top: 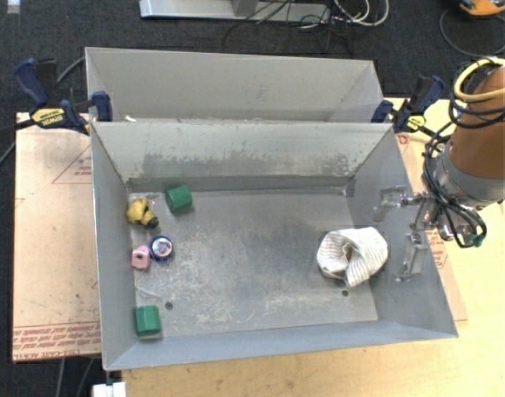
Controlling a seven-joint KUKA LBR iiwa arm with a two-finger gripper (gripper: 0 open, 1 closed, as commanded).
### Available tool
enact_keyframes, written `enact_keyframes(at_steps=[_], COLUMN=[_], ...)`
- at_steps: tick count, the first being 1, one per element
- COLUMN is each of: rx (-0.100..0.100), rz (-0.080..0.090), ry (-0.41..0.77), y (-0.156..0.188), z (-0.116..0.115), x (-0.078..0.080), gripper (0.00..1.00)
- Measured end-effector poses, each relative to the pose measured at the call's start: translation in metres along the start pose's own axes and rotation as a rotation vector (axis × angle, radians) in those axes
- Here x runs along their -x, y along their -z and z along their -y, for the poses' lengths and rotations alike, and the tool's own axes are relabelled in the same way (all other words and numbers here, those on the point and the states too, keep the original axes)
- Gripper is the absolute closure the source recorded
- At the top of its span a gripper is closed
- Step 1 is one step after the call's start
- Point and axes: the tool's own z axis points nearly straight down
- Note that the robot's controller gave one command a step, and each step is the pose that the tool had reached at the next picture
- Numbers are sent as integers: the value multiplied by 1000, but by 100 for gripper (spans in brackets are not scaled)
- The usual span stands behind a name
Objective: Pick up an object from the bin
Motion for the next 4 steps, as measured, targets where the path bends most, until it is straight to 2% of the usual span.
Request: enact_keyframes(at_steps=[1, 2, 3, 4], rx=[-2, 0, -2, 1], rz=[8, 3, 10, 3], ry=[5, 236, 156, 279], y=[4, -82, -85, -132], z=[-1, 7, 2, 4], x=[1, 53, 62, 63], gripper=[0, 0, 0, 0])
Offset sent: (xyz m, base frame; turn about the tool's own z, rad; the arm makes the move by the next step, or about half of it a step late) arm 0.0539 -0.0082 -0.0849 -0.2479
